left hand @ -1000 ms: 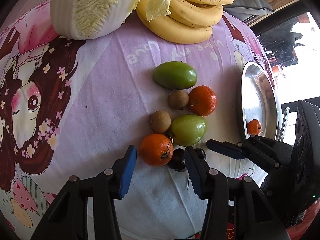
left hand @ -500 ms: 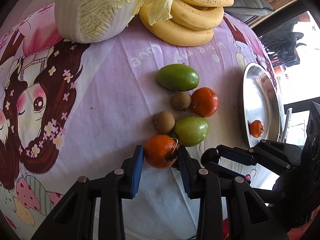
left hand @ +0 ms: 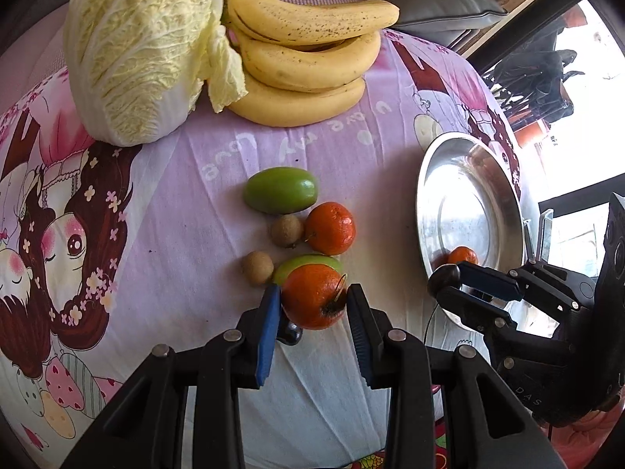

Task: Organize fruits
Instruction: 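Grasp a second tangerine with the left gripper while the right gripper grasps a dark plum, then carry tangerine and plum into the steel bowl and open both grippers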

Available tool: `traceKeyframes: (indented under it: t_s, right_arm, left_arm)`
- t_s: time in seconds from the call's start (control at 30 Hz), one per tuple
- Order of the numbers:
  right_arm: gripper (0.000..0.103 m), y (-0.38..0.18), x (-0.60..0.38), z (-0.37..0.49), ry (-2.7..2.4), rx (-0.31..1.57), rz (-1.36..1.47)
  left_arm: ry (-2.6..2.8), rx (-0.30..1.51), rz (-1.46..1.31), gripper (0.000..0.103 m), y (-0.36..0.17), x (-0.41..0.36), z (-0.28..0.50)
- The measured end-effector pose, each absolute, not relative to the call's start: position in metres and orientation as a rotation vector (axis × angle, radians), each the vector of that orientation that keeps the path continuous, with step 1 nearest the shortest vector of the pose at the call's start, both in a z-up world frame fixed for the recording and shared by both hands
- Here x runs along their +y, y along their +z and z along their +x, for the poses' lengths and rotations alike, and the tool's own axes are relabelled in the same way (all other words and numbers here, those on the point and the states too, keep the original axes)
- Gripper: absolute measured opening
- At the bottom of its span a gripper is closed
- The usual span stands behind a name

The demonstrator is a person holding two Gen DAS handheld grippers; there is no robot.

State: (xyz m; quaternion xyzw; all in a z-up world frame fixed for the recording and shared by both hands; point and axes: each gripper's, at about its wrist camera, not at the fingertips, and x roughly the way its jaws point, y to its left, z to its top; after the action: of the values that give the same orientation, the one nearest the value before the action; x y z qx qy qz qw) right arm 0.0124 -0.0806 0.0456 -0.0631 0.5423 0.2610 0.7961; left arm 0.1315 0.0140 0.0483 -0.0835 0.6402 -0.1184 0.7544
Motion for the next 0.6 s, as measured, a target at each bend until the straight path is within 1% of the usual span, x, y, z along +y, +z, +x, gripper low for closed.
traceKeyframes:
  t_s: [0.3,0.6]
  right_arm:
    - [0.025,0.047,-0.147,0.017,0.437,1.167,-0.088]
    - [0.025,0.019,-0.181,0.006,0.398,1.237,-0.049]
  left_arm:
    - [-0.362,1.384,-0.148,0.036,0.055,-0.057,0.15]
    - [-0.424,1.424,-0.099,0.036,0.04,-0.118,0.152]
